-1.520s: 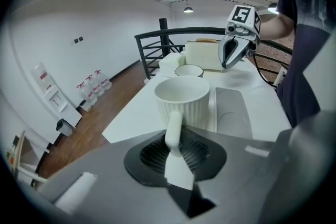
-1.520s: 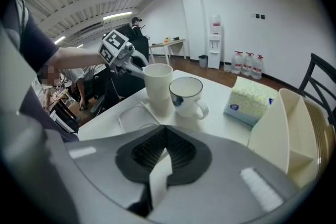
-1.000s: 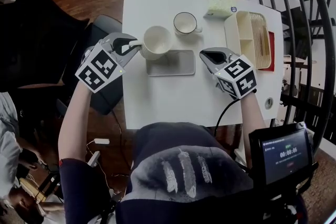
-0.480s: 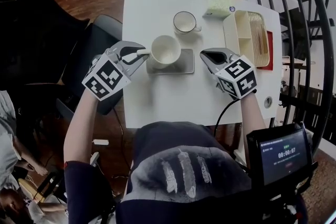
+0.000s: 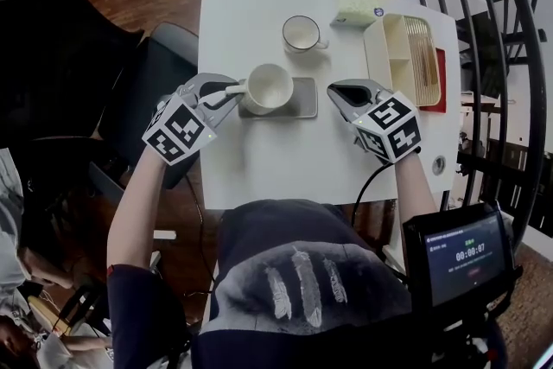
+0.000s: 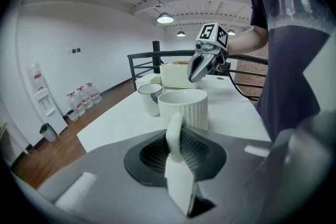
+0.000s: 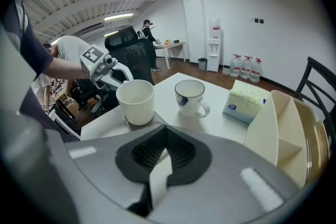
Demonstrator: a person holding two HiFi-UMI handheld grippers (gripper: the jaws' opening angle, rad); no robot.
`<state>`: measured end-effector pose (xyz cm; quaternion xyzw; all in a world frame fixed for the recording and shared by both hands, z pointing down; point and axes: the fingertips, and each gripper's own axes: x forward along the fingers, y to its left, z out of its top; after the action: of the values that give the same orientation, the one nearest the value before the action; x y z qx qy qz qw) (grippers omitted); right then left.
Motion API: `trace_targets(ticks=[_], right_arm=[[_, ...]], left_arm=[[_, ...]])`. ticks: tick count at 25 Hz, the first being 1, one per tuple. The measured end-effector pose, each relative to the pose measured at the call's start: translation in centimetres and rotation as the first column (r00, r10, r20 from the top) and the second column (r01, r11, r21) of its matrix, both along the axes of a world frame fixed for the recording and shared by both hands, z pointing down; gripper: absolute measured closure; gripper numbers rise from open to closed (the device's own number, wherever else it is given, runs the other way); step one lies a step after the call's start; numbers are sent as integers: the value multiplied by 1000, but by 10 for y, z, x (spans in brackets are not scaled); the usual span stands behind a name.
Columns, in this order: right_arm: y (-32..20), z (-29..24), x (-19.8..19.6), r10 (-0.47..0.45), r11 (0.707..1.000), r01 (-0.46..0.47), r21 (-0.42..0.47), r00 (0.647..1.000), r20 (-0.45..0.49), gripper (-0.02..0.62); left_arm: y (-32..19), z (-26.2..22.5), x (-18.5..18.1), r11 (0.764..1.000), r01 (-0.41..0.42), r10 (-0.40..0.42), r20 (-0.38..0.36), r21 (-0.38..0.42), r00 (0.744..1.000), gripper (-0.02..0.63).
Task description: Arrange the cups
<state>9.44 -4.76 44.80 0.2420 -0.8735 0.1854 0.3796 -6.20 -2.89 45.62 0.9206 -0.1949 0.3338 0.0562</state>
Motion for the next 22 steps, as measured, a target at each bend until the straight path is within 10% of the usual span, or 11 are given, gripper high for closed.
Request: trace_targets(ticks=[10,22], right_arm=[[3,1,-3,-20,1000,20,-4,1000,-9,591],[1,0,0,-25,1000,26,6,1000,-5,591]], left_arm=[[-1,11,-5,999,31,-32,-80,-13,996,540],[4,34,-22,996,78,-78,-6,-31,997,500]])
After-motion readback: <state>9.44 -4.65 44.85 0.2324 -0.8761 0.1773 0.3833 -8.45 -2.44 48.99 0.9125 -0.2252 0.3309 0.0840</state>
